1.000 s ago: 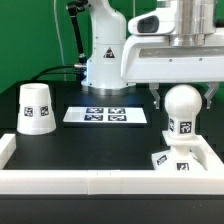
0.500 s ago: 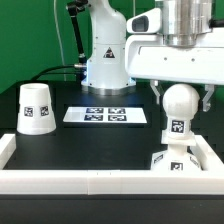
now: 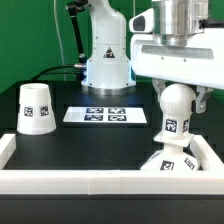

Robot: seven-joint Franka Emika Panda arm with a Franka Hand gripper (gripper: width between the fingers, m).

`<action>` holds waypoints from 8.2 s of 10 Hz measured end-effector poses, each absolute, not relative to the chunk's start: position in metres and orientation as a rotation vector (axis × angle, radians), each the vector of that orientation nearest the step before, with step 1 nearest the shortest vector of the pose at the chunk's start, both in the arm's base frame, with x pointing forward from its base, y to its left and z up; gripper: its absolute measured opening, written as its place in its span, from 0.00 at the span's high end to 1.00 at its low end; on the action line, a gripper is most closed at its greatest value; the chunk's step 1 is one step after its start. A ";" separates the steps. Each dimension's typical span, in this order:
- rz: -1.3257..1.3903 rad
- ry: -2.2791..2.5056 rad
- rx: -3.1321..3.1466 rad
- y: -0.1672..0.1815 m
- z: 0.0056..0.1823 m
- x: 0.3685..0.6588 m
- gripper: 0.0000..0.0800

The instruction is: Assemble lamp

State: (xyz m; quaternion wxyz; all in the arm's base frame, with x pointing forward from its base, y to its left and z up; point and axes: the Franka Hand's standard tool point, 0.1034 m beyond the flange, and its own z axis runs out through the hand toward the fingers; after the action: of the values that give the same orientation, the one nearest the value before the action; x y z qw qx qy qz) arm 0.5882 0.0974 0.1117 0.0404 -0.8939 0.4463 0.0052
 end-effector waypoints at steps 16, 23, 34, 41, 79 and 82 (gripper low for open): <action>0.059 0.569 -3.038 0.037 0.101 0.507 0.13; 0.052 0.538 -3.039 0.018 0.101 0.504 0.13; 0.037 0.258 -3.061 -0.075 0.112 0.409 0.13; 0.037 0.140 -3.064 -0.123 0.115 0.388 0.13; 0.079 0.217 -3.011 -0.037 0.169 0.471 0.94; 0.083 0.214 -3.003 -0.026 0.174 0.479 0.94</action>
Offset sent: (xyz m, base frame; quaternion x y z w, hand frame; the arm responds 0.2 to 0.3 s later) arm 0.0000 0.0000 0.0000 0.0000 0.0000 0.0000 1.0000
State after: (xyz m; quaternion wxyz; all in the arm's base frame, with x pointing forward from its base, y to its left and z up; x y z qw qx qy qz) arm 0.4788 -0.0262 0.1745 0.0650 -0.9950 0.0710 0.0274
